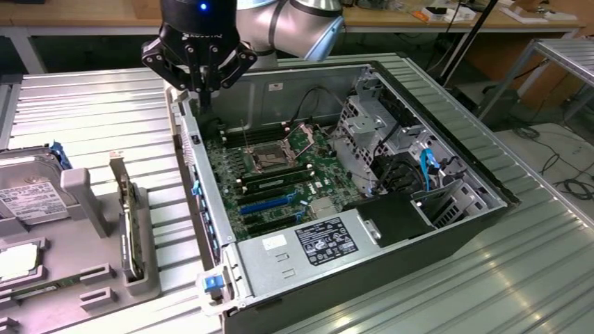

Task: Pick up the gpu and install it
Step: 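Reach for the gpu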

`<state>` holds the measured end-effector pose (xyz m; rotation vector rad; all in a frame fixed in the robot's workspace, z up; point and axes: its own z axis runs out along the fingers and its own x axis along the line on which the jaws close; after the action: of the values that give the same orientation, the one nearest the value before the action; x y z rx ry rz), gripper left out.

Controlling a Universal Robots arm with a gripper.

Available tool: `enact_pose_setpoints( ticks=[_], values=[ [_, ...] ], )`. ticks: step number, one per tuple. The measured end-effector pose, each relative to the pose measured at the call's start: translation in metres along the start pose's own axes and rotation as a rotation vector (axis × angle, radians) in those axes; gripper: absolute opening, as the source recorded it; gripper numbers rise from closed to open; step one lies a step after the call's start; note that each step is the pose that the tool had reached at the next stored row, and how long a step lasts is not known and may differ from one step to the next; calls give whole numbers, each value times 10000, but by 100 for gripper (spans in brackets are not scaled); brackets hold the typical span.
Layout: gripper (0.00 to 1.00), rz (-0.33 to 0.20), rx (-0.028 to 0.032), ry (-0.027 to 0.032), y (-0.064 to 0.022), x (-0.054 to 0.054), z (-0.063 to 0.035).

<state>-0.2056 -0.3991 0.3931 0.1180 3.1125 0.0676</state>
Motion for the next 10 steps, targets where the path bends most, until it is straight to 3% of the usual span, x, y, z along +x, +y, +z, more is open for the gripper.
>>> enact_pose_setpoints(
  ticks=[10],
  values=[
    [11, 0, 0, 0, -7, 94, -1]
  ],
)
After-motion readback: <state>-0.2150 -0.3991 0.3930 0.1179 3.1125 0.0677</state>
